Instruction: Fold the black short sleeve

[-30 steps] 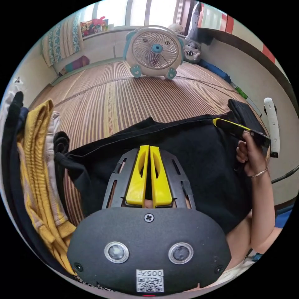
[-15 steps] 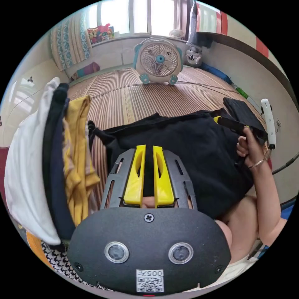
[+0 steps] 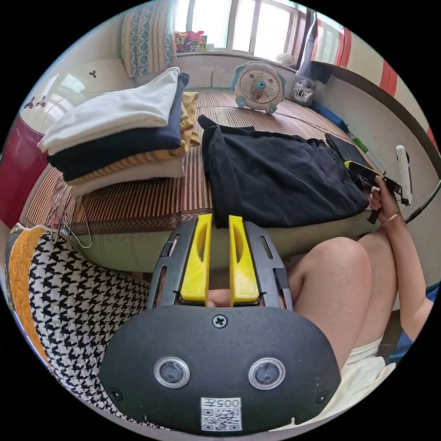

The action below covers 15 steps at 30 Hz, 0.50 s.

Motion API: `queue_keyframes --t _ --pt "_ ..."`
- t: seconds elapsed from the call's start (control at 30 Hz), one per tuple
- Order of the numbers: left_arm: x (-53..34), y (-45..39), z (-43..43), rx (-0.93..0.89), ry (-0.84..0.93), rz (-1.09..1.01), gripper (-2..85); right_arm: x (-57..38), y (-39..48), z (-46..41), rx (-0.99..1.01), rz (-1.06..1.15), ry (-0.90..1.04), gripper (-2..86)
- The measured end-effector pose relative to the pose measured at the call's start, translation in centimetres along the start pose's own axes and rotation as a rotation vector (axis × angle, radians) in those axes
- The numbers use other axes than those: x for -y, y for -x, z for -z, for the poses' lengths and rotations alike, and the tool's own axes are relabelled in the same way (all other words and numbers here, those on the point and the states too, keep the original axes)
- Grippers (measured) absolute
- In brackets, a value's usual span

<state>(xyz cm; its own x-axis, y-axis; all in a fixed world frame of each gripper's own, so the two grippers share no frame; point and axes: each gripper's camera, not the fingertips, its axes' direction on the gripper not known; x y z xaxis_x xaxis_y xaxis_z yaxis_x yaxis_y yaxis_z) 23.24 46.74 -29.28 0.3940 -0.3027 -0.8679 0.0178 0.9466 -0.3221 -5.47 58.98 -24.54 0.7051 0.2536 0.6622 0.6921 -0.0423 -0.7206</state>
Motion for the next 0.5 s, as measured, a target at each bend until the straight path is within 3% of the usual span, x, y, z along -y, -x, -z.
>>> queue_keyframes --t 0.23,0.5 --pt "-0.7 1.1 -0.6 -0.015 0.041 -0.002 7.2 -3.4 -5.9 2.8 -0.023 -0.152 -0.033 8.2" --pt "-1.4 3.6 0.5 -0.052 0.045 0.045 8.0 -5.2 -9.5 3.9 0.044 -0.138 -0.02 5.2"
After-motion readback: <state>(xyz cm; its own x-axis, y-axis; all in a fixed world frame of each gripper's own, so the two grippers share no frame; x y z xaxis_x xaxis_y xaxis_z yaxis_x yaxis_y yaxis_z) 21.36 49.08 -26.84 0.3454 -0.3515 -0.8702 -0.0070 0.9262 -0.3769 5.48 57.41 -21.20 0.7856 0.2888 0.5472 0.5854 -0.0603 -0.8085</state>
